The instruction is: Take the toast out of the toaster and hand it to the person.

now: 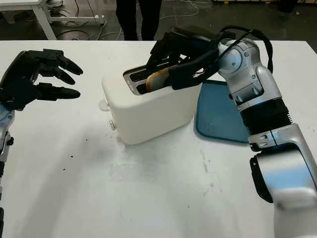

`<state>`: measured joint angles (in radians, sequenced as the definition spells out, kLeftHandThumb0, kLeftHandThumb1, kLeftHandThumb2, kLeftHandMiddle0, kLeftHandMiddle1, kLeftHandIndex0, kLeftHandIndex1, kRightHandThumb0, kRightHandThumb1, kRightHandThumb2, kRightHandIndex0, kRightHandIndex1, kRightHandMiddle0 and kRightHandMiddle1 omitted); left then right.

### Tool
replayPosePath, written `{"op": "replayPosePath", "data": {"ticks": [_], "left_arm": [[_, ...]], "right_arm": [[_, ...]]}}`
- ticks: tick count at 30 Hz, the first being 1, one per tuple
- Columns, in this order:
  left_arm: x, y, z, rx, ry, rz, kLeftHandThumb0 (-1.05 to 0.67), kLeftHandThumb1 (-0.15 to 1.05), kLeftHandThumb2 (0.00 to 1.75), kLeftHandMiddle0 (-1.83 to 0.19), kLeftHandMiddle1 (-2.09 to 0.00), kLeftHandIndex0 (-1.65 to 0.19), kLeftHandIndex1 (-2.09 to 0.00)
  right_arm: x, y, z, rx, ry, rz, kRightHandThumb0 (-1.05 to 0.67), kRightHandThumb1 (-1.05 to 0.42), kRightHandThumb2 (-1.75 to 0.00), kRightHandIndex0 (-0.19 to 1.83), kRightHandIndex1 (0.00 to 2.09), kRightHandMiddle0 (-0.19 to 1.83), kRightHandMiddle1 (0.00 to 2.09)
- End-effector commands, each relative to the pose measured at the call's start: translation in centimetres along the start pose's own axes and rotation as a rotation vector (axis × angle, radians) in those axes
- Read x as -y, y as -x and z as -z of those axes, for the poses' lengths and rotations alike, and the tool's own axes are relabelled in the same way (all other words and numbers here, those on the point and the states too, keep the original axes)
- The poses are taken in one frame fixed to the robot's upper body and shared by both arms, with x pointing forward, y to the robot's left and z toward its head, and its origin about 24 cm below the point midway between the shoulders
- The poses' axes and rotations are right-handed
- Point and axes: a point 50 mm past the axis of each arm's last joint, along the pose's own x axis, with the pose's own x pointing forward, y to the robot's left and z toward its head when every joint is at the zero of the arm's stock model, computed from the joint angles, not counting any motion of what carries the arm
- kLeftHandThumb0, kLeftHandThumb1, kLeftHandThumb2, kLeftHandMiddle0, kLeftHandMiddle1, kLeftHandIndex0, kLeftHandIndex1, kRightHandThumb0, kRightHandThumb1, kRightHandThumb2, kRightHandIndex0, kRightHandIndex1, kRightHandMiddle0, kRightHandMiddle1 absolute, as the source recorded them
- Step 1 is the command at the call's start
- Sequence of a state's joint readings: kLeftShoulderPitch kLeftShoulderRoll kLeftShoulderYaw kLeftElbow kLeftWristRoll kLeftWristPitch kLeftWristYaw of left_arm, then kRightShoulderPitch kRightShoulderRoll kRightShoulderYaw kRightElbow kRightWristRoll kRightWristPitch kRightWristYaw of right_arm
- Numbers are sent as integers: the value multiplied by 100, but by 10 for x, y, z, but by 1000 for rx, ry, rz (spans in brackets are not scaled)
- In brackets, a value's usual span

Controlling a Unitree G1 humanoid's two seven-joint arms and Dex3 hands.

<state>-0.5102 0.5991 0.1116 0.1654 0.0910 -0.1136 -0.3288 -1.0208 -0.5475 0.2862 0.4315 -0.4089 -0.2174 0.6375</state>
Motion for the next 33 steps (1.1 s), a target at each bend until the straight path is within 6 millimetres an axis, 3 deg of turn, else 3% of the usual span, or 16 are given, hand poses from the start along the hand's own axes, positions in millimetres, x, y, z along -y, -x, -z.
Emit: {"op": "replayPosePath", "data": {"ticks": [1, 4, 7, 9, 11, 13, 19, 20, 23, 26, 29, 33], "left_arm": [[-2, 2, 0, 7, 0, -9, -105, 61, 0, -82, -90, -82, -76], [-1, 2, 0, 10, 0, -13, -105, 61, 0, -83, -90, -83, -76], [-1, 2, 0, 7, -2, -10, -105, 61, 0, -82, -90, -83, -76], [-2, 2, 0, 5, -5, -9, -105, 61, 0, -82, -89, -82, -76], [-2, 2, 0, 5, -6, -9, -105, 61, 0, -82, -89, -82, -76], [-2, 2, 0, 6, -3, -10, -105, 61, 0, -82, -89, -82, -76], [-2, 2, 1, 8, -5, -11, -105, 61, 0, -83, -89, -83, -76], [-2, 2, 1, 5, -5, -12, -105, 61, 0, -82, -89, -83, -76], [-2, 2, 0, 1, -2, -11, -105, 61, 0, -82, -89, -83, -76], [-2, 2, 0, 2, -2, -10, -105, 61, 0, -82, -89, -82, -76], [-1, 2, 0, 5, -6, -11, -105, 61, 0, -82, -90, -82, -76], [-2, 2, 0, 0, -12, -7, -105, 62, 0, -82, -90, -82, -76]], "right_arm": [[-9, 0, 5, -15, -5, -54, -44, -63, 0, 77, 118, 100, 3], [-11, 0, 6, -15, -2, -76, -43, -66, -1, 77, 119, 102, 4], [-13, 0, 8, -6, -23, -90, -37, -68, -1, 87, 71, 109, 5], [-13, 0, 8, -6, -22, -86, -34, -70, -1, 96, 60, 114, 6], [-13, 0, 8, -16, -14, -77, -33, -72, -1, 105, 64, 121, 8], [-13, 0, 7, -26, -15, -71, -40, -79, -2, 108, 91, 129, 10], [-13, 1, 6, -19, 26, 3, -56, -91, -5, 117, 128, 142, 22], [-13, 1, 5, -18, 36, 24, -56, -92, -7, 116, 135, 139, 32], [-12, 1, 4, -7, 85, 73, -56, -92, -17, 109, 163, 109, 108], [-12, 0, 4, 9, 118, 116, -52, -92, -21, 112, 173, 97, 156], [-8, 1, 5, 12, 102, 143, -47, -92, -23, 113, 174, 90, 172], [3, 3, 7, 10, 97, 192, -41, -92, -21, 110, 175, 87, 174]]}}
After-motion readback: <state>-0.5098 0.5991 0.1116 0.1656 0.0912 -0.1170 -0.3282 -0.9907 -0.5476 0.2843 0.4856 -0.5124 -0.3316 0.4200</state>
